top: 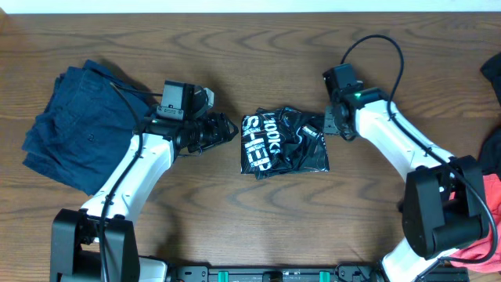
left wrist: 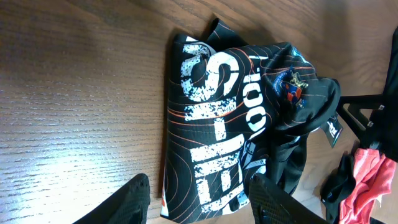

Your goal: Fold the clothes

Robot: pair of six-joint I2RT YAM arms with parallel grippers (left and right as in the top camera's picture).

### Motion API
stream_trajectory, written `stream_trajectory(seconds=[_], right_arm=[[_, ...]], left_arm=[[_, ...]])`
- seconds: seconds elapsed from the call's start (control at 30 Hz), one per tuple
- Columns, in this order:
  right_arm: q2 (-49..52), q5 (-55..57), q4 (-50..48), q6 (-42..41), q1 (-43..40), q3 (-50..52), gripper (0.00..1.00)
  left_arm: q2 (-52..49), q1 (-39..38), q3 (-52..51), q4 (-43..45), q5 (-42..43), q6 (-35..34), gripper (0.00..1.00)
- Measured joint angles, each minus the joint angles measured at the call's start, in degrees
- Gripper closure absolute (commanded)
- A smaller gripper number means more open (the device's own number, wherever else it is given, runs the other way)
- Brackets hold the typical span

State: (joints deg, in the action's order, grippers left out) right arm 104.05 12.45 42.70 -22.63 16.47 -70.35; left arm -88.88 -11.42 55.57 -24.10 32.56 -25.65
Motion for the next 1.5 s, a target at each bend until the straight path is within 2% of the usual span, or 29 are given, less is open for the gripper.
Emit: stream_trajectory(seconds=[0.17, 0.37, 0.57, 0.8, 0.87, 0.93, 0.97, 1.07, 1.1, 1.5], right_arm=[[-3.7, -6.9, -0.1, 3.7, 0.2, 0.0, 0.57], [-11.5, -23.2, 0.9, 11.6, 2.6, -0.2, 0.54], [-8.7, -29.1, 2.8, 13.1, 7.3, 0.6, 0.55], [-1.2, -24.3, 2.4, 9.7, 12.2, 1.6, 0.56], [0.5, -22.6, 2.1, 8.5, 12.8, 1.8, 0.59], [1.6, -21.4, 1.6, 7.7, 12.9, 1.8, 0.72], [2.0, -20.9, 1.6, 7.2, 12.9, 1.8, 0.82], [2.2, -19.2, 2.6, 5.3, 12.9, 1.8, 0.96], [2.2, -18.7, 3.3, 4.7, 12.9, 1.8, 0.98], [0.4, -8.7, 14.2, -3.9, 9.6, 1.9, 0.92]], left_arm=[[0.0, 0.0, 0.0, 0.0, 0.0, 0.0, 0.46], [0.0, 0.0, 0.0, -0.1, 0.0, 0.0, 0.46], [0.0, 0.0, 0.0, -0.1, -0.2, 0.0, 0.46], [0.0, 0.0, 0.0, -0.6, -0.3, 0.0, 0.46], [0.0, 0.0, 0.0, -0.9, -0.4, 0.0, 0.46], [0.0, 0.0, 0.0, -1.0, -0.4, 0.0, 0.46], [0.0, 0.0, 0.0, -1.0, -0.4, 0.0, 0.46], [0.0, 0.0, 0.0, -1.0, -0.4, 0.0, 0.46], [0.0, 0.0, 0.0, -1.0, -0.4, 0.0, 0.46], [0.0, 0.0, 0.0, -1.2, -0.4, 0.0, 0.46]])
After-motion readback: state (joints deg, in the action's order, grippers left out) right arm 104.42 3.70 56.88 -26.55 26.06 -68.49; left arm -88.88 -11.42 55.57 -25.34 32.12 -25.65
